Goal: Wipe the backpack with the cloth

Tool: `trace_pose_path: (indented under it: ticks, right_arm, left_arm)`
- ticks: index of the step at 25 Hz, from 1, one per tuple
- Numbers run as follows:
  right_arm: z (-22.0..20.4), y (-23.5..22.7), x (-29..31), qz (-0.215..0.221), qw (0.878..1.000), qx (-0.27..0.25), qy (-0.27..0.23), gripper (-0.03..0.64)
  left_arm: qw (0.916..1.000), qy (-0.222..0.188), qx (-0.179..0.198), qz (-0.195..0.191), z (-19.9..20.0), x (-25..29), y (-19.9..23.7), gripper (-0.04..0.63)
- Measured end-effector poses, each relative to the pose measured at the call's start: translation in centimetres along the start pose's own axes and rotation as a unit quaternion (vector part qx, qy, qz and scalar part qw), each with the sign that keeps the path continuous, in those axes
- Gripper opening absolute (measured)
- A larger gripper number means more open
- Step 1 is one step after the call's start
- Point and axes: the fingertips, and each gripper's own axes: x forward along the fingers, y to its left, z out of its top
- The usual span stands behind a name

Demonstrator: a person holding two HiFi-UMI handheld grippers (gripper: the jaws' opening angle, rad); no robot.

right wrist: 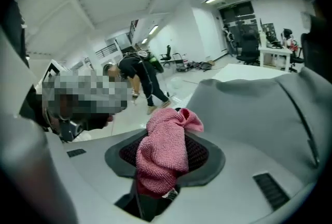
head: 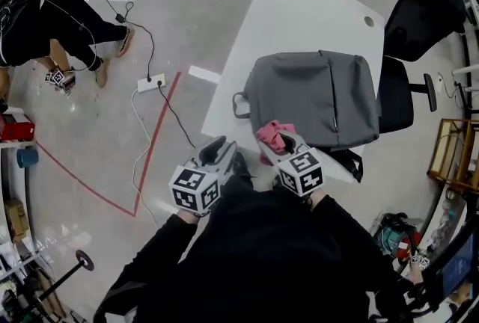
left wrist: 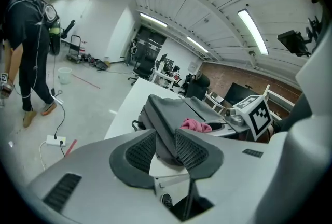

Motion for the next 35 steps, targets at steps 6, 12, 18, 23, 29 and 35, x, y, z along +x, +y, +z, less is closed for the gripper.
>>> trace_pose_path:
  ticks: [6, 12, 18, 23, 29, 35]
  right_arm:
    - [2.6, -0.3, 0.8, 0.051, 0.998, 0.012, -0.028, 0.163]
    - [0.9, -9.1, -5.7, -0.028, 0.999, 0.030, -0.026, 0.163]
    - [-1.1, -18.2, -14.5, -0.113, 0.993, 0.013, -0.020, 0.163]
    - [0.4, -25.4, -22.1, -0.211, 0.976, -0.055, -0.017, 0.163]
    - [1.7, -34.8, -29.9, -0.314, 0.947, -0.010, -0.067, 0.163]
    - [0.5, -34.2, -26.7, -0.288, 0.957, 0.013, -0.040, 0.163]
  left_arm:
    - [0.9995, -0.017, 0.004, 0.027, 2.1, 0.9, -0.5, 0.114]
    - [0.9996, -0.008, 0.020, 0.020, 2.1, 4.5, -7.9, 0.114]
    - [0.9988, 0.002, 0.048, -0.008, 1.5, 10.1, -16.1, 0.114]
    - [0.9986, 0.009, 0.051, -0.004, 1.0, 12.9, -19.2, 0.114]
    - [0.9986, 0.016, 0.051, 0.007, 0.4, 12.6, -19.1, 0.114]
    - [0.9982, 0.006, 0.058, 0.017, 2.2, 11.8, -15.7, 0.114]
